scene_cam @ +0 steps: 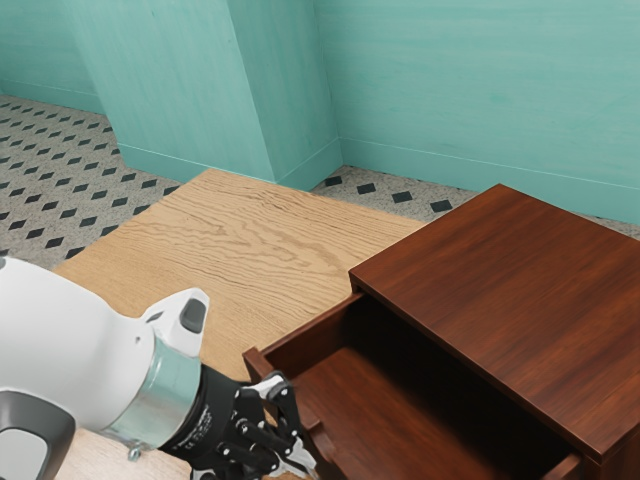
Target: Pull the drawer handle with one arm to open the drawer
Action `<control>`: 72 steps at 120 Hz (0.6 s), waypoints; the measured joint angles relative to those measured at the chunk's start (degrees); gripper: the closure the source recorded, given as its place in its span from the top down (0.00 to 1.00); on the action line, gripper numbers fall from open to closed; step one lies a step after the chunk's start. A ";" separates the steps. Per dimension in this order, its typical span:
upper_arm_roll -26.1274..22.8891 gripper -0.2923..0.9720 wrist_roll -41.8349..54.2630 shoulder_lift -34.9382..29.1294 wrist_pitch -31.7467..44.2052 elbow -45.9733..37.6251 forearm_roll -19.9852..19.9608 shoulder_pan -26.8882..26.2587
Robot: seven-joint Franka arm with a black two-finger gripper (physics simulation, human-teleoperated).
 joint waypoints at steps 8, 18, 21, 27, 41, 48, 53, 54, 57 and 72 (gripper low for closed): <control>0.04 0.14 -0.09 -0.72 -0.19 -0.45 0.01 -0.04; 0.02 0.15 -0.25 -1.47 -0.53 -0.88 0.06 -0.08; 0.01 0.15 -0.32 -1.71 -0.68 -1.00 0.06 -0.08; 0.01 0.14 -0.47 -2.23 -0.93 -1.23 0.00 -0.07; -0.03 0.14 -0.76 -3.24 -1.34 -1.77 0.03 -0.10; -0.07 0.14 -0.90 -3.53 -1.51 -1.98 0.04 -0.10; -0.08 0.14 -0.99 -3.73 -1.60 -2.07 0.05 -0.10; -0.08 0.14 -1.01 -3.75 -1.61 -2.08 0.05 -0.10; -0.11 0.14 -1.07 -3.85 -1.66 -2.14 0.05 -0.10; -0.17 0.15 -1.31 -5.15 -1.89 -3.08 0.06 -0.18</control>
